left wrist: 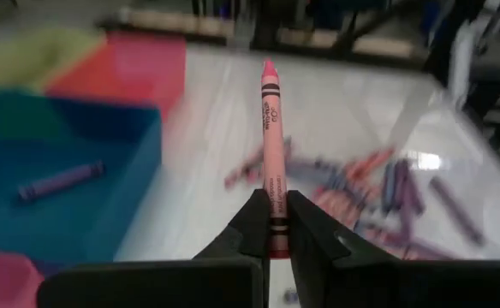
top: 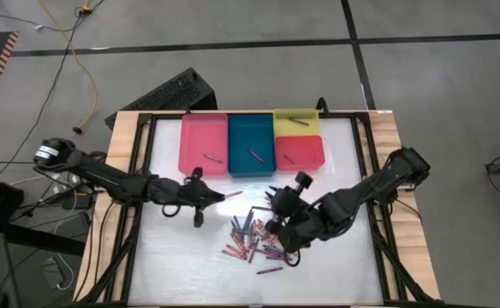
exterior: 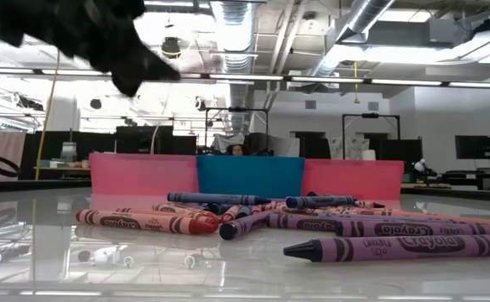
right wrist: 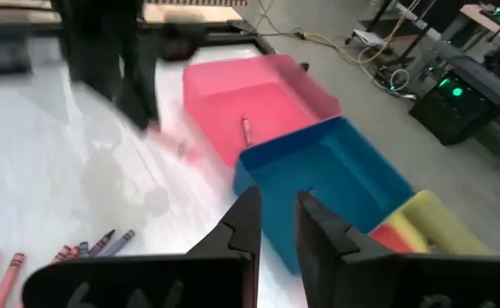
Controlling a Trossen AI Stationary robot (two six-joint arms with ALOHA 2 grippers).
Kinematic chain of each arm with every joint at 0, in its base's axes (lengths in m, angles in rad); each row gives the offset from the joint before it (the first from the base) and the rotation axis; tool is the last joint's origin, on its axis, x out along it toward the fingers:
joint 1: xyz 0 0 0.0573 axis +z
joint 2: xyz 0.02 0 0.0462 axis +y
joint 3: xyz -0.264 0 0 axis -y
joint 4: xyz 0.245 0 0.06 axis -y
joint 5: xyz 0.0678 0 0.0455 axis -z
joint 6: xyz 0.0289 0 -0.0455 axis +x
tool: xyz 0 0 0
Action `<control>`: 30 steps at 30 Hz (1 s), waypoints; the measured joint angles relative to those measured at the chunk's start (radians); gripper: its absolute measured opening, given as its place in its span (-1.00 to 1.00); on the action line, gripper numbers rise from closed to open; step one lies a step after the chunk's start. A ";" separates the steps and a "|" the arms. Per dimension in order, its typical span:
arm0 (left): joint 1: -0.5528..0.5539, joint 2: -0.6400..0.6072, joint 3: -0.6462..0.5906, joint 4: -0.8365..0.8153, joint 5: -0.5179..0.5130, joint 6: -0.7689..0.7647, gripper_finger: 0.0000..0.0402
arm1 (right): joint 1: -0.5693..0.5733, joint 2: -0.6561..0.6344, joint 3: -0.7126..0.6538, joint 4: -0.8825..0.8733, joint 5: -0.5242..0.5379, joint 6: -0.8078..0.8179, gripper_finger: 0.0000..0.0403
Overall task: Sort crayons
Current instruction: Put the pink crayon into the pink bin
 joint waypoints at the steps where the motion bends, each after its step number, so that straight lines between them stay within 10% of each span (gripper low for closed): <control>1: -0.011 -0.029 0.000 -0.001 -0.019 0.011 -0.94 | 0.000 0.000 -0.035 0.045 0.002 0.001 -0.67; 12: -0.100 -0.265 0.000 0.018 -0.122 0.150 -0.94 | -0.069 0.000 -0.357 0.779 -0.007 -0.175 -0.57; 19: -0.110 -0.287 0.000 0.031 -0.123 0.189 -0.94 | -0.202 0.000 -0.491 1.374 -0.394 -0.438 -0.23; 23: -0.110 -0.287 0.000 0.031 -0.123 0.192 -0.94 | -0.278 -0.001 -0.495 1.502 -0.636 -0.496 -0.05; 30: -0.110 -0.287 0.001 0.031 -0.123 0.192 -0.94 | -0.331 -0.001 -0.495 1.523 -0.662 -0.534 0.10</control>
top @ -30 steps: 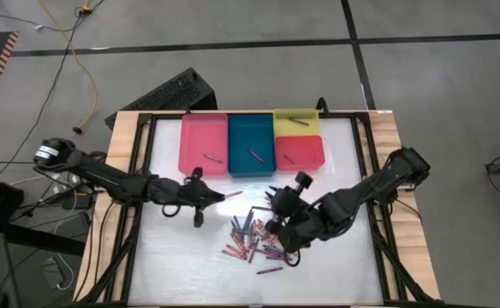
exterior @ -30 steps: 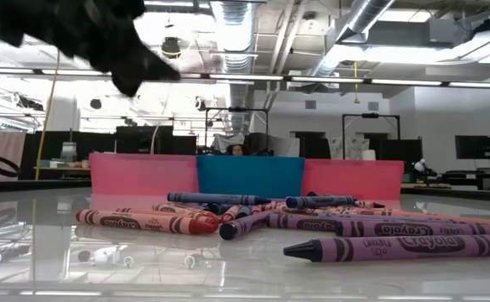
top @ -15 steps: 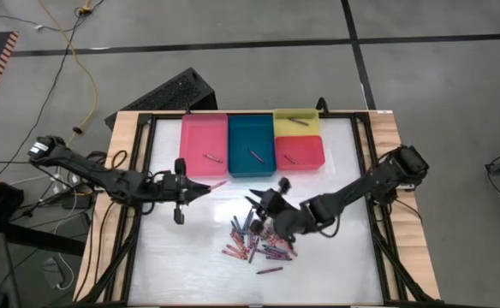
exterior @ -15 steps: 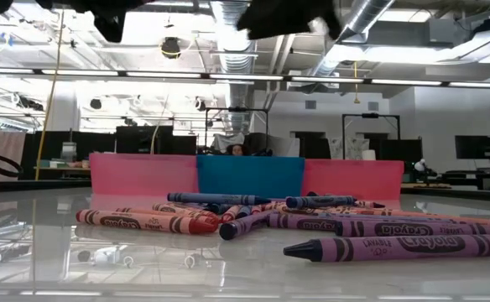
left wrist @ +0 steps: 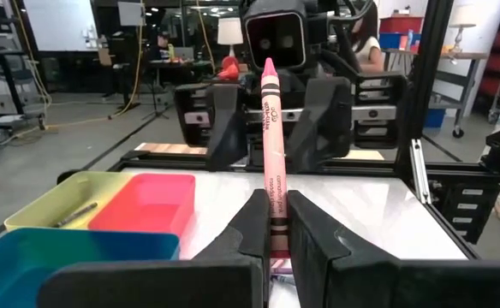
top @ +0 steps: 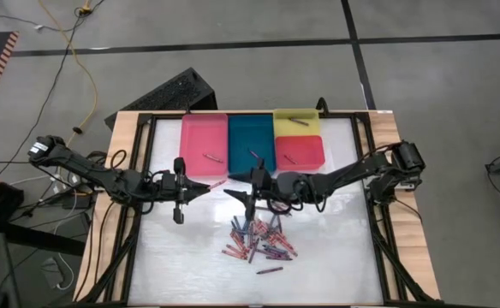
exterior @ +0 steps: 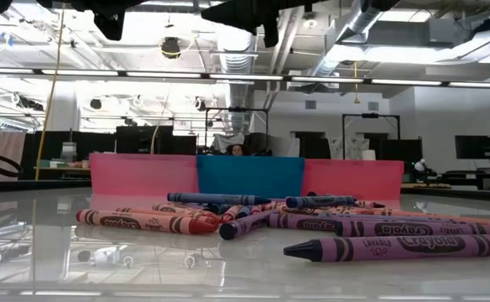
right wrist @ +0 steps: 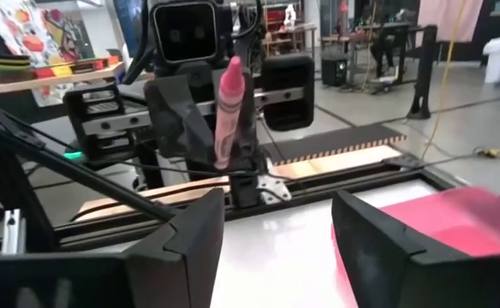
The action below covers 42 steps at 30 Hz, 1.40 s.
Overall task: Sort crayons
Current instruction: Put the pink crayon into the pink bin
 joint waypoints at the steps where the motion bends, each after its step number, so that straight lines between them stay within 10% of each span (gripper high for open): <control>1: 0.000 0.000 0.000 0.000 0.000 0.000 -0.94 | -0.003 0.000 0.000 0.007 0.000 -0.011 0.11; 23: 0.000 0.000 0.001 0.056 -0.049 0.044 -0.94 | -0.014 0.000 0.000 0.171 -0.053 -0.125 0.17; 42: 0.002 0.117 -0.089 0.492 -0.060 0.248 -0.94 | -0.023 0.000 0.000 0.220 -0.056 -0.149 0.17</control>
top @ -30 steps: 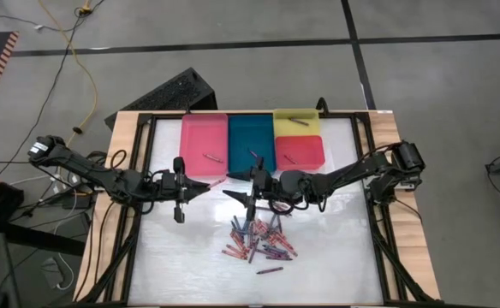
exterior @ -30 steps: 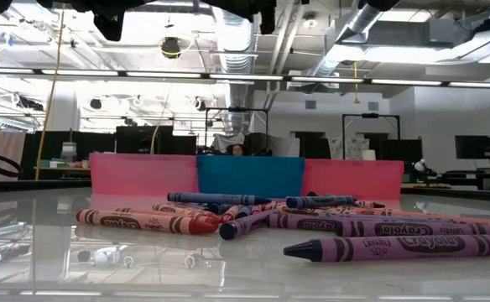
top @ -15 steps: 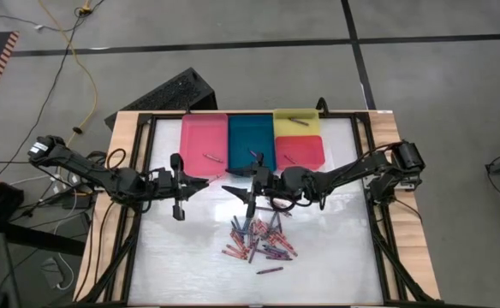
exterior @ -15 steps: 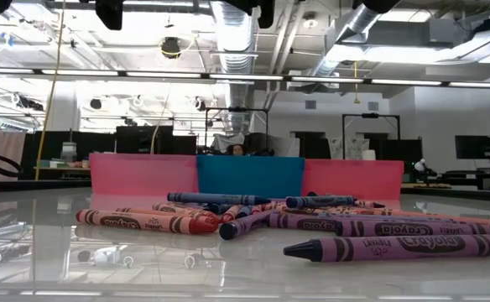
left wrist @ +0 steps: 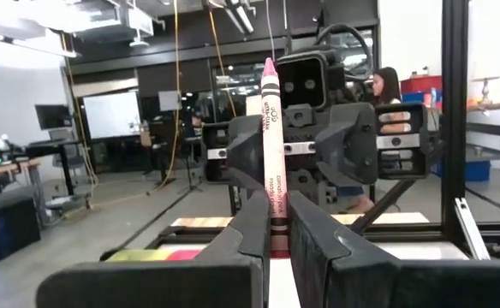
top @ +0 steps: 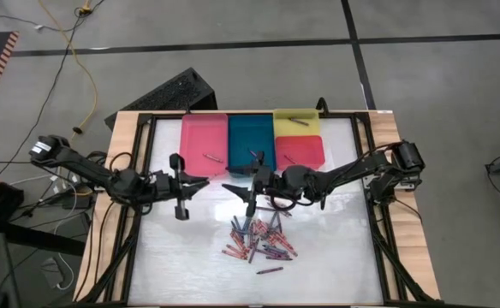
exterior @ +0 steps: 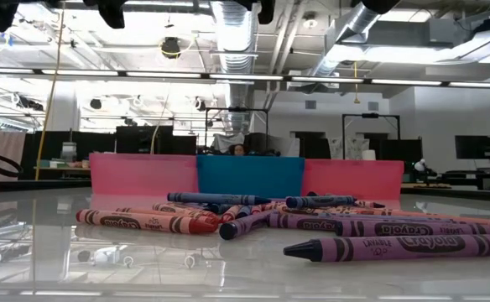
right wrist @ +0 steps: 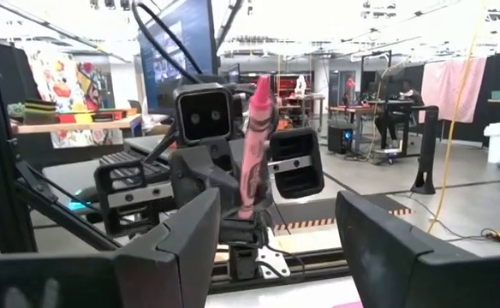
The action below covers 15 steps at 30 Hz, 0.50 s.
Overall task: Sort crayons
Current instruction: Put the pink crayon into the pink bin
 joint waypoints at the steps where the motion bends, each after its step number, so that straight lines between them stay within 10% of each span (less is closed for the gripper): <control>1: 0.000 0.007 0.000 0.007 0.001 0.002 -0.94 | 0.000 0.000 0.000 0.006 -0.003 -0.001 0.17; 15: 0.001 0.065 -0.001 0.088 -0.009 0.018 -0.94 | -0.007 0.089 0.068 0.051 -0.040 -0.045 0.17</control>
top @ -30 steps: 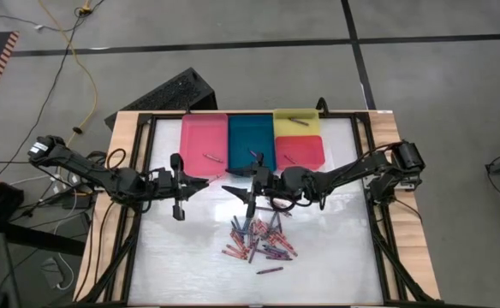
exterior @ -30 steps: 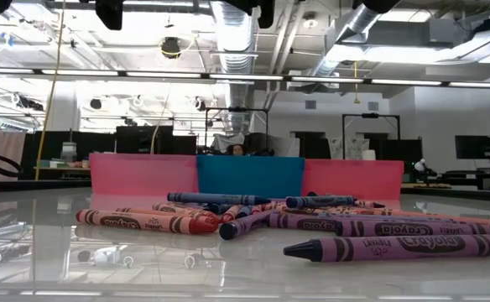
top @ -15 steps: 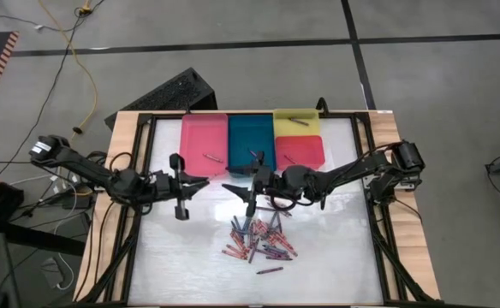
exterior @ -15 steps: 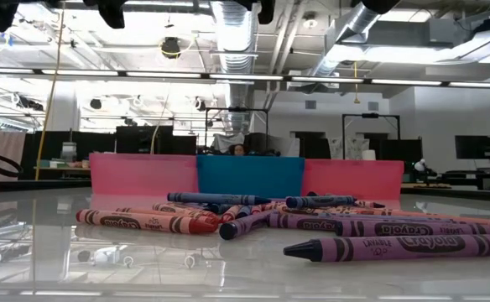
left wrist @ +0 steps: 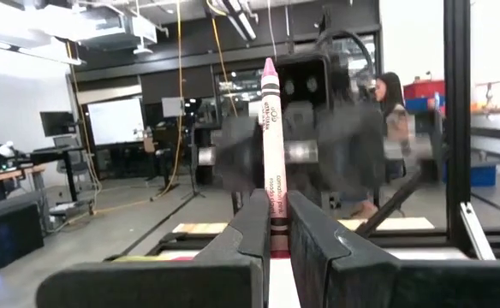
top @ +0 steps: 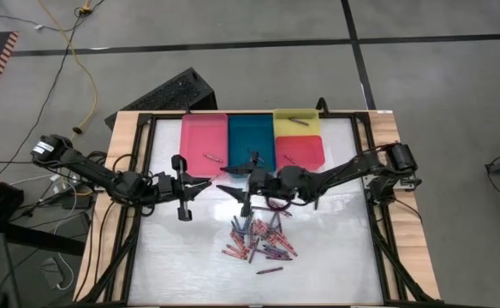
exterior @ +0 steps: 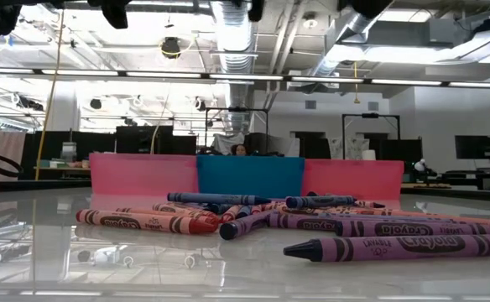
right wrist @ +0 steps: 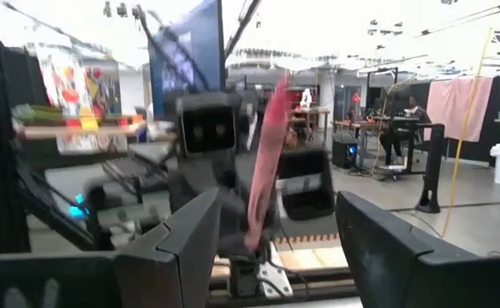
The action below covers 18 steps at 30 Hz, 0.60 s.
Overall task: Sort crayons
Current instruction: Put the pink crayon into the pink bin
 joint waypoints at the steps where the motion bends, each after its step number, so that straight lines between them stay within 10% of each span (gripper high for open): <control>1: 0.000 0.000 0.000 -0.002 0.000 0.000 -0.94 | -0.001 0.026 0.025 0.002 -0.006 -0.006 0.17; 18: -0.003 0.000 0.000 -0.031 -0.016 -0.007 -0.94 | 0.046 0.100 0.185 -0.123 0.123 -0.192 0.17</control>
